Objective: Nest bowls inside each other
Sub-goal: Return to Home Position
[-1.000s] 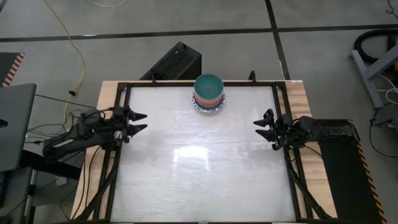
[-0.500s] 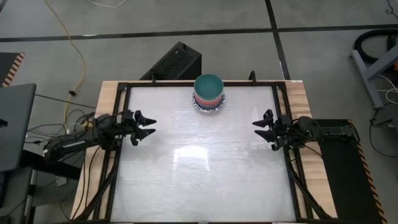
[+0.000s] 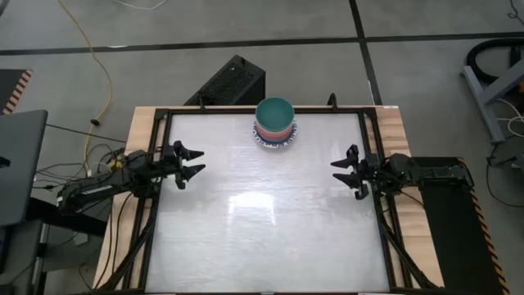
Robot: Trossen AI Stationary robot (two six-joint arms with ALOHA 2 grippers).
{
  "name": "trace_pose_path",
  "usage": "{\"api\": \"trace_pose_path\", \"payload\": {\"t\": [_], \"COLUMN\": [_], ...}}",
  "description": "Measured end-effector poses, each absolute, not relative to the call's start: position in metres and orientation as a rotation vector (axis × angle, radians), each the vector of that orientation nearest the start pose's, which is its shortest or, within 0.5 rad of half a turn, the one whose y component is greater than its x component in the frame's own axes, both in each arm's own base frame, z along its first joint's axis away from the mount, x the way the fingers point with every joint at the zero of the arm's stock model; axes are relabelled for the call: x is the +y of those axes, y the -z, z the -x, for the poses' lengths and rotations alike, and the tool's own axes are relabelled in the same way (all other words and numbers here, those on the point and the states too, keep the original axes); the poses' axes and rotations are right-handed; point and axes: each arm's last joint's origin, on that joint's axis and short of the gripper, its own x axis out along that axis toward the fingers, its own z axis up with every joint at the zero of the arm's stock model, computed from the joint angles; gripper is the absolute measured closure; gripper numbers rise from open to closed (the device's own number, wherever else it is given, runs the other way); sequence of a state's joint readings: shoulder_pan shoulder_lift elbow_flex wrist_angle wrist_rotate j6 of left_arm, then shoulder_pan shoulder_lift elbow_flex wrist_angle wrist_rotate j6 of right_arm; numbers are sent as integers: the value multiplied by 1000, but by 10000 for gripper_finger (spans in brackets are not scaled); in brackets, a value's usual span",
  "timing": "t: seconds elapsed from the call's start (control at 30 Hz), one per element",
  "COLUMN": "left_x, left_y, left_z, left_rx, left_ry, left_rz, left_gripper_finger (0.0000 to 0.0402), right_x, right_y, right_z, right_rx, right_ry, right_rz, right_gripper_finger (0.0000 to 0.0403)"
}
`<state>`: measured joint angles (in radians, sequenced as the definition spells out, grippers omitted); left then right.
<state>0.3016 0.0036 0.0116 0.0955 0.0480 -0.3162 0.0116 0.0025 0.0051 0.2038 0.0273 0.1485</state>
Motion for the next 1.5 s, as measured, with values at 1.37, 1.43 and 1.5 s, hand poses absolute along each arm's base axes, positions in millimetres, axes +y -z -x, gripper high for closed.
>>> {"api": "trace_pose_path", "payload": {"t": [1.37, 1.43, 1.5], "left_x": [28, 28, 27], "left_y": [-186, -190, -190], "left_z": [-90, -90, -90], "left_rx": [-165, -179, -168], "left_ry": [-313, -297, -252], "left_rz": [-39, -22, 17], "left_gripper_finger": [132, 132, 132], "right_x": [-1, -3, -4], "right_y": [-181, -181, -181], "right_z": [-96, -96, -96], "right_rx": [-170, -171, -170], "right_ry": [35, 49, 62], "right_rz": [-4, -3, -11], "right_gripper_finger": [193, 193, 193]}}
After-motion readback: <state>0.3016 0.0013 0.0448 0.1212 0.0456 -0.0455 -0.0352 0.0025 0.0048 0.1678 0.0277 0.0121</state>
